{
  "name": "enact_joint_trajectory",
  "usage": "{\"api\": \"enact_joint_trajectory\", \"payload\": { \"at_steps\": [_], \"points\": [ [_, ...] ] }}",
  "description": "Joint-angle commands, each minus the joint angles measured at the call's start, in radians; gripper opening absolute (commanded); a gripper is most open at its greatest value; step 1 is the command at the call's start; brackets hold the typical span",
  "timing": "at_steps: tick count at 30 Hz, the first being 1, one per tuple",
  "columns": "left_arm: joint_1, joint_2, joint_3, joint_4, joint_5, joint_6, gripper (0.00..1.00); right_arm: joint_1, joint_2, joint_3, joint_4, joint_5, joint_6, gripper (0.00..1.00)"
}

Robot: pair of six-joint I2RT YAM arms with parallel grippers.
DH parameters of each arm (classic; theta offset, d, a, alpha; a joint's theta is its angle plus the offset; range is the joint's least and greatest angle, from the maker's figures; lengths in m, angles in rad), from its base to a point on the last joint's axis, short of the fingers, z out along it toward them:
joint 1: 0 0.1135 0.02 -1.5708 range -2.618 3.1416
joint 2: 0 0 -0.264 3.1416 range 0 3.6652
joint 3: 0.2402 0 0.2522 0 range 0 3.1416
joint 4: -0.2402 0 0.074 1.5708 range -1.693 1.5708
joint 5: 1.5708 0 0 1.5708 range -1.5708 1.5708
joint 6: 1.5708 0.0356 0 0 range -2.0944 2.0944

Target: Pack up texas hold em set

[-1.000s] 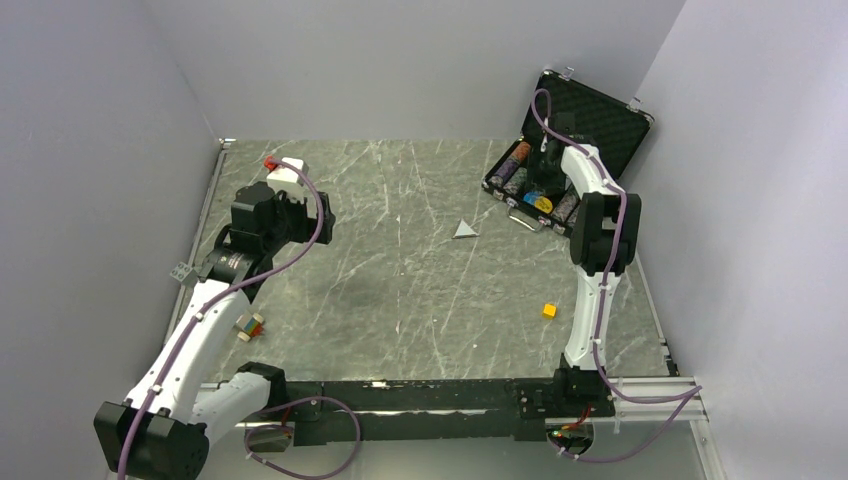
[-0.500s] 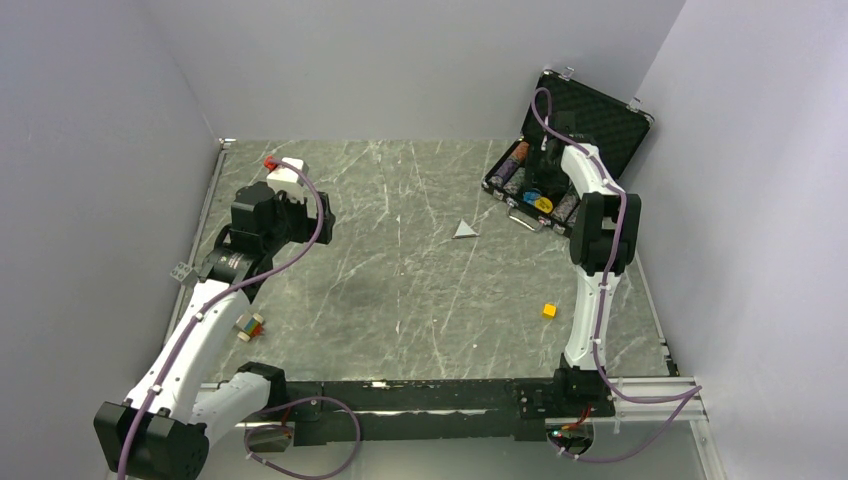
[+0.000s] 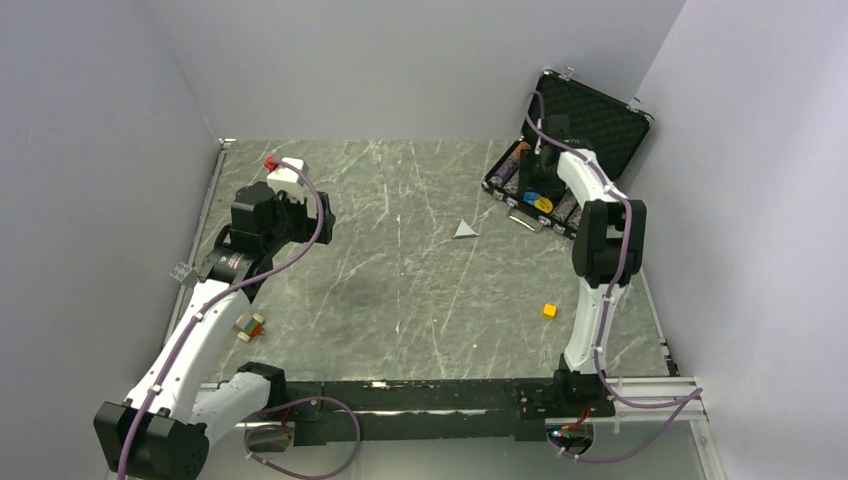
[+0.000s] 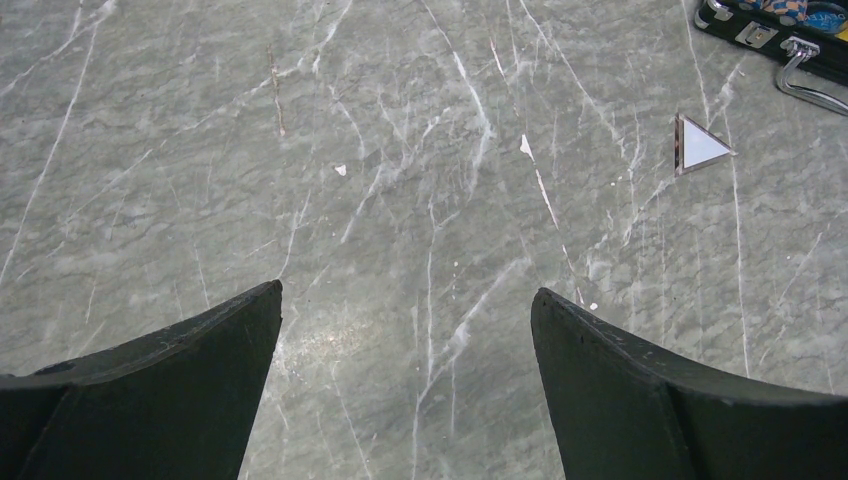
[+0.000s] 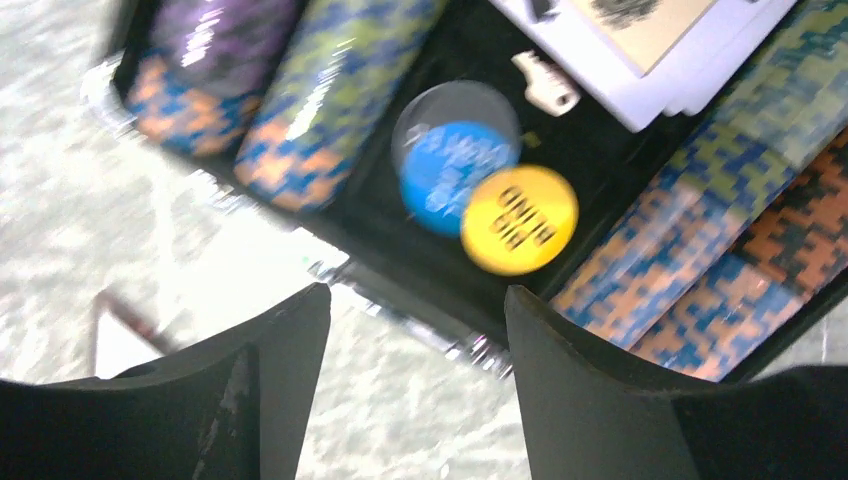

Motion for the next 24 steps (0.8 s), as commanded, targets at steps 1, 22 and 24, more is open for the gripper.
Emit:
{"api": "enact_joint_trajectory", "payload": {
  "at_steps": [1,22,24],
  "points": [
    [0.003,-0.005,0.006,0.035,0.011,0.013,0.98,0.107,-0.227,-0.093,0.086,0.012,-0.005,0.7],
    [0.003,0.004,0.005,0.033,-0.004,0.027,0.98,0.346,-0.091,-0.182,0.128,-0.116,-0.18,0.85],
    [0.003,0.004,0.005,0.033,-0.005,0.028,0.98,0.347,-0.071,-0.176,0.118,-0.121,-0.2,0.92]
  ]
}}
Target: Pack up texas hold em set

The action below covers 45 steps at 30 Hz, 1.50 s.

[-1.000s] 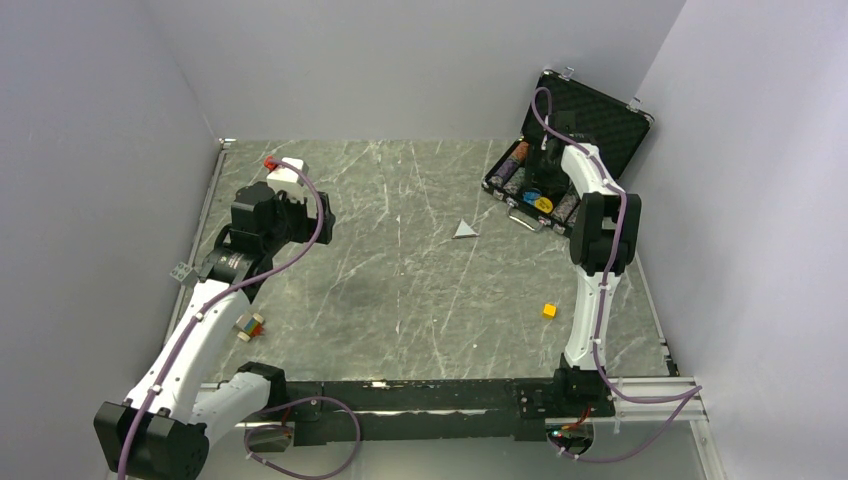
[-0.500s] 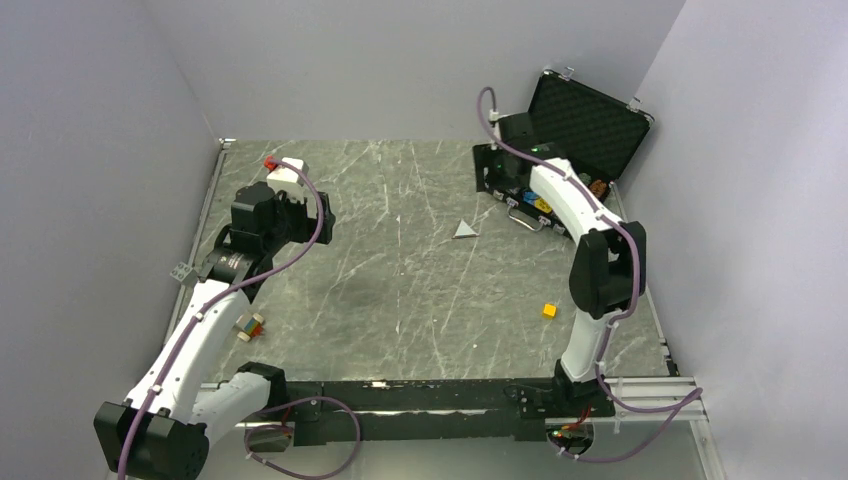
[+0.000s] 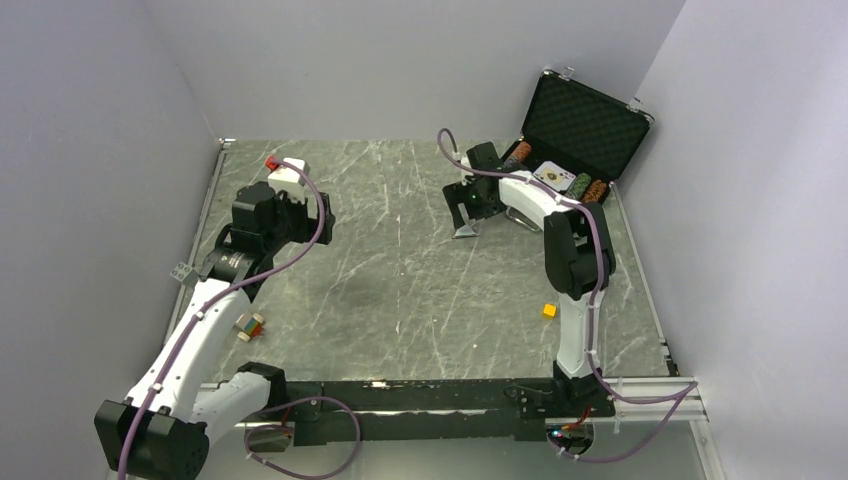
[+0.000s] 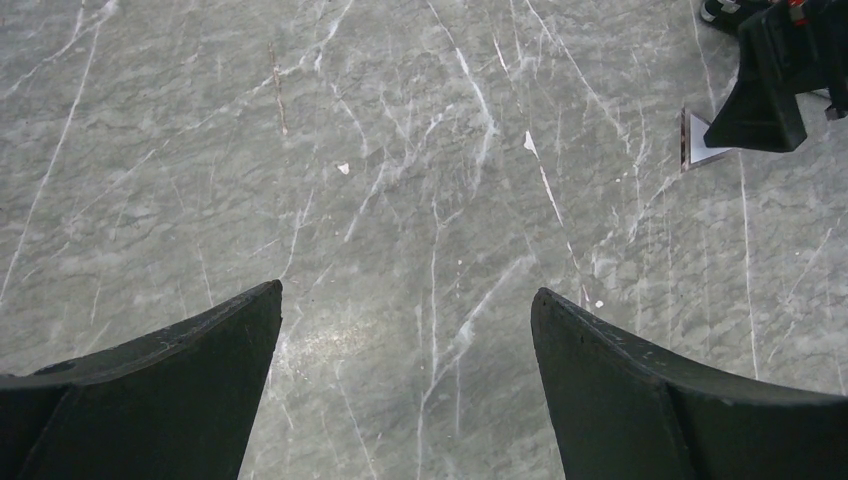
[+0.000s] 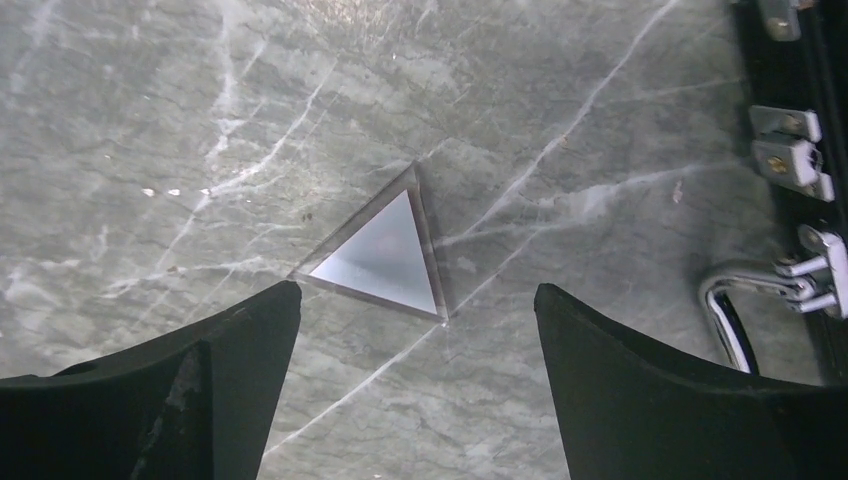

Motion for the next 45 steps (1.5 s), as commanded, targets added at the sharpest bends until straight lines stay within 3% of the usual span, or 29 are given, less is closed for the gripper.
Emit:
{"api": "enact_joint_trajectory", "payload": {
  "at_steps": [1,31,40,45],
  "points": [
    [0.003,-0.001,0.006,0.034,-0.005,0.017,0.98,0.0,0.03,0.051,0.0,-0.038,-0.079,0.92],
    [0.003,-0.002,0.006,0.032,0.002,0.016,0.98,0.053,0.096,0.04,0.004,0.056,-0.066,0.91],
    [0.003,-0.001,0.005,0.033,0.006,0.016,0.98,0.053,0.108,0.035,-0.004,0.071,-0.067,0.84],
    [0.003,-0.001,0.006,0.033,0.006,0.016,0.98,0.053,0.103,0.027,0.0,0.071,-0.068,0.75]
  ]
}}
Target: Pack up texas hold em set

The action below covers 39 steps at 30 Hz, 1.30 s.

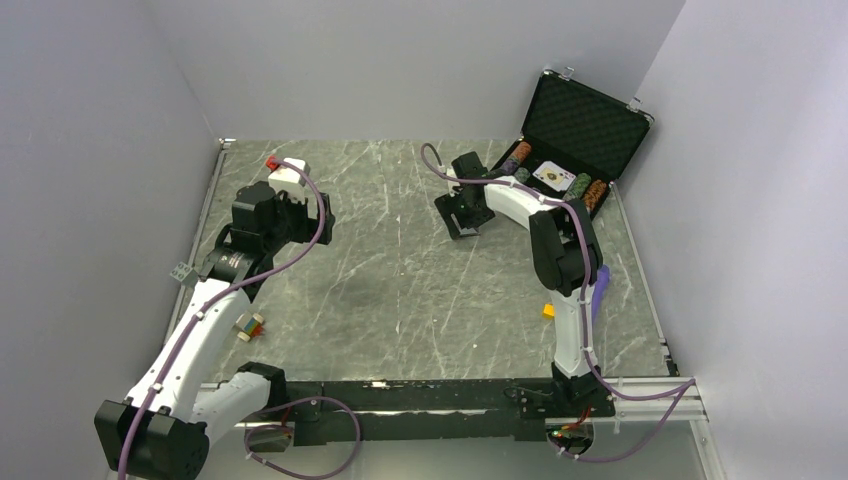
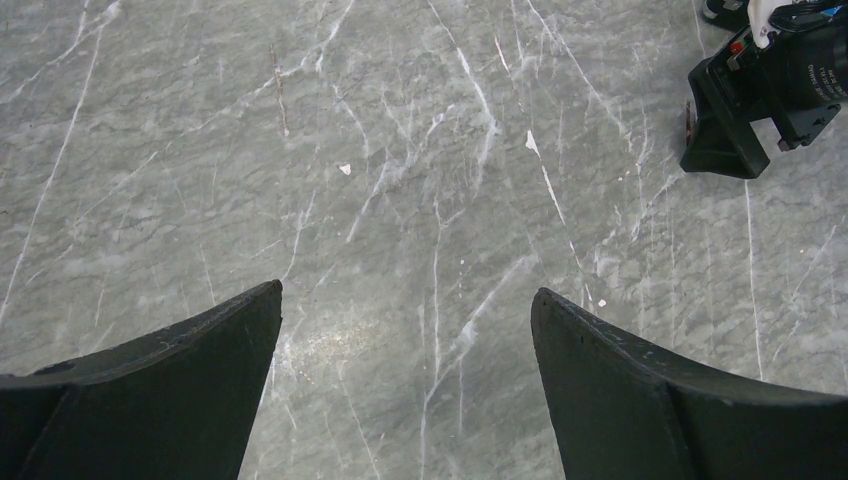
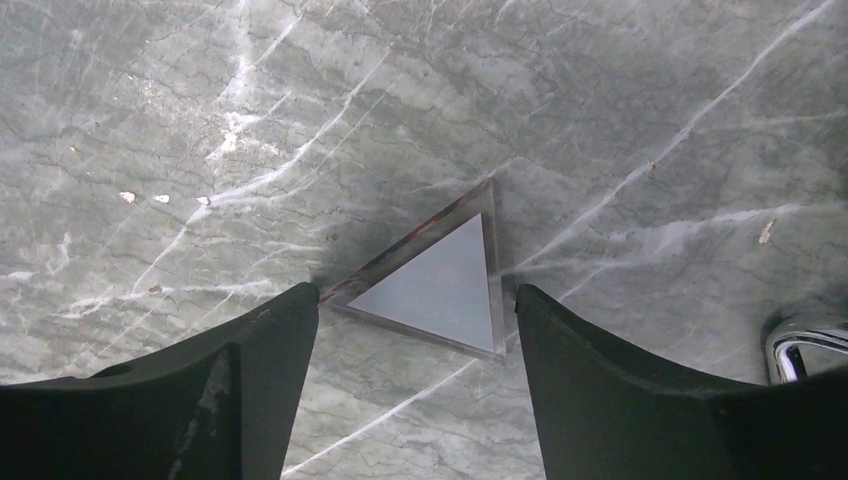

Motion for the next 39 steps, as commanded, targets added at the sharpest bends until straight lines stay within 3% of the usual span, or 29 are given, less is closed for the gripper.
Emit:
{"api": "enact_joint_trajectory", "payload": {
  "at_steps": [1,8,13,22,39],
  "points": [
    [0.003,-0.002,0.005,0.033,0.005,0.004,0.98,-0.002,0.015,0.014,0.001,0.032,-0.007,0.73],
    [0.003,-0.003,0.006,0.032,0.004,0.004,0.98,-0.001,-0.002,0.008,0.004,0.032,-0.005,0.54],
    [0.003,-0.005,0.006,0.033,0.005,0.004,0.98,-0.001,-0.025,0.013,0.003,0.032,-0.003,0.47],
    [0.003,-0.01,0.004,0.033,0.002,0.003,0.98,-0.049,-0.088,0.138,-0.037,0.083,-0.039,0.45],
    [0.003,0.013,0.007,0.029,-0.008,0.012,0.98,-0.386,0.08,0.537,-0.138,0.059,0.016,0.43]
  ]
}}
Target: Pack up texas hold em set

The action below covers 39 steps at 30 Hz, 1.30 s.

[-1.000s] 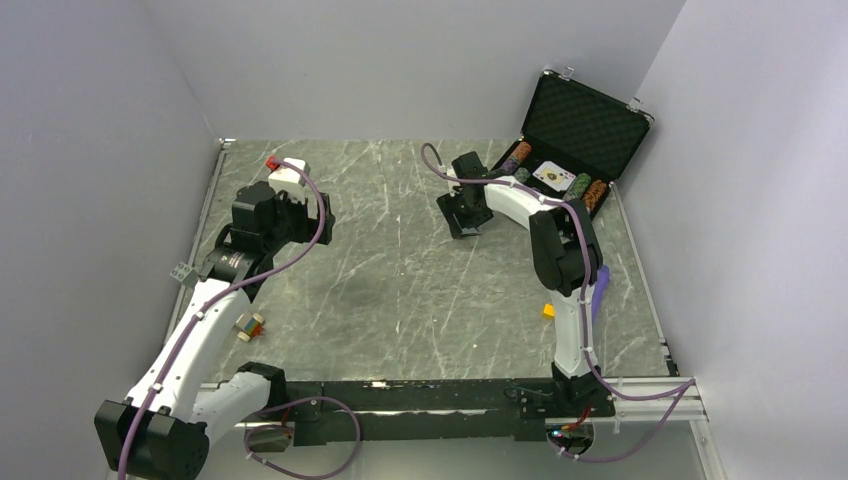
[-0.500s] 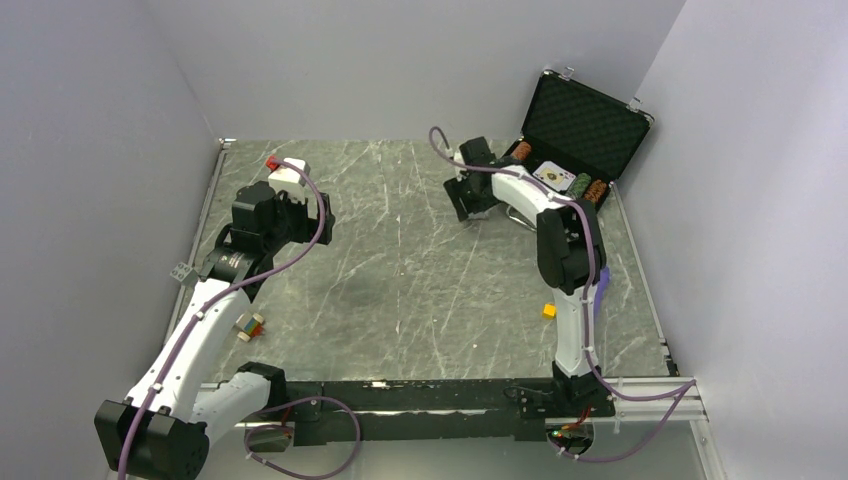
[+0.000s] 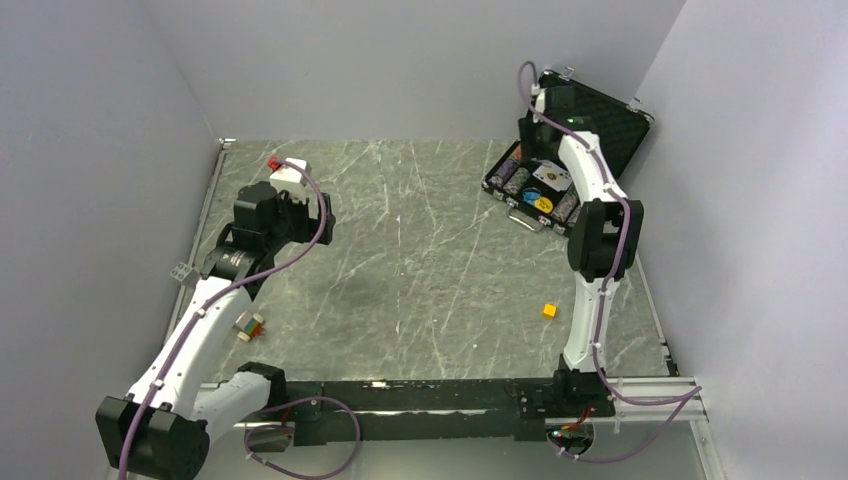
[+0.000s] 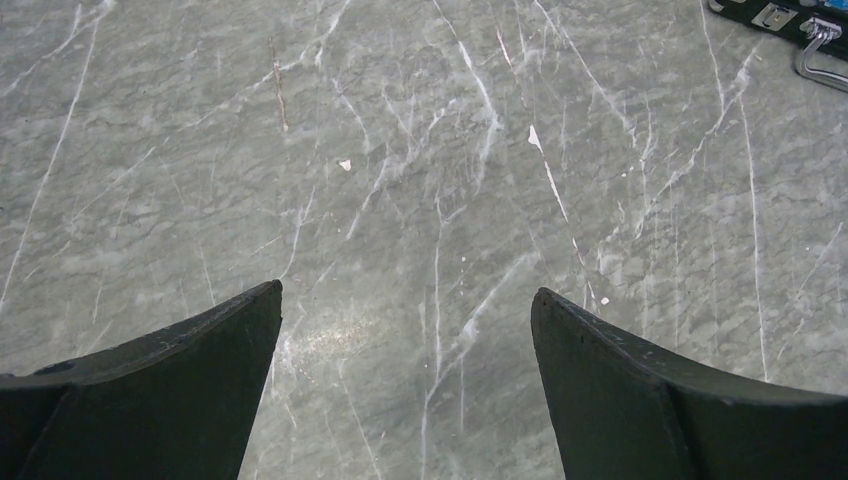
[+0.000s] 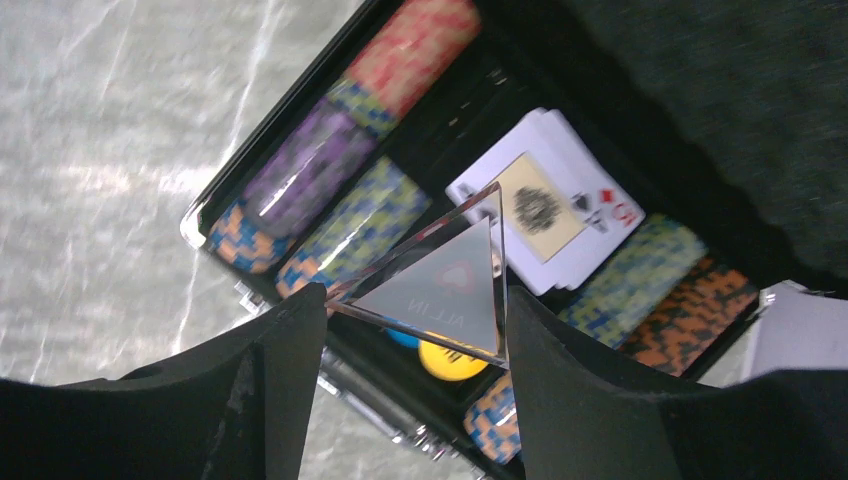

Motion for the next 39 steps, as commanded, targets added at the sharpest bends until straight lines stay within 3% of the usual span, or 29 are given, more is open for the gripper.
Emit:
{"api": "enact_joint_trajectory", "payload": {
  "at_steps": [1,14,39],
  "points": [
    [0.003,0.003,0.007,0.03,-0.005,0.011,0.98,-0.056,0.082,0.154,-0.052,-0.002,0.053,0.43],
    [0.003,0.033,0.012,0.026,0.007,0.01,0.98,-0.136,0.192,0.174,-0.046,0.001,0.174,0.42],
    [0.003,0.045,0.012,0.026,0.004,0.012,0.98,-0.167,0.277,0.242,-0.03,-0.015,0.209,0.44]
  ]
}}
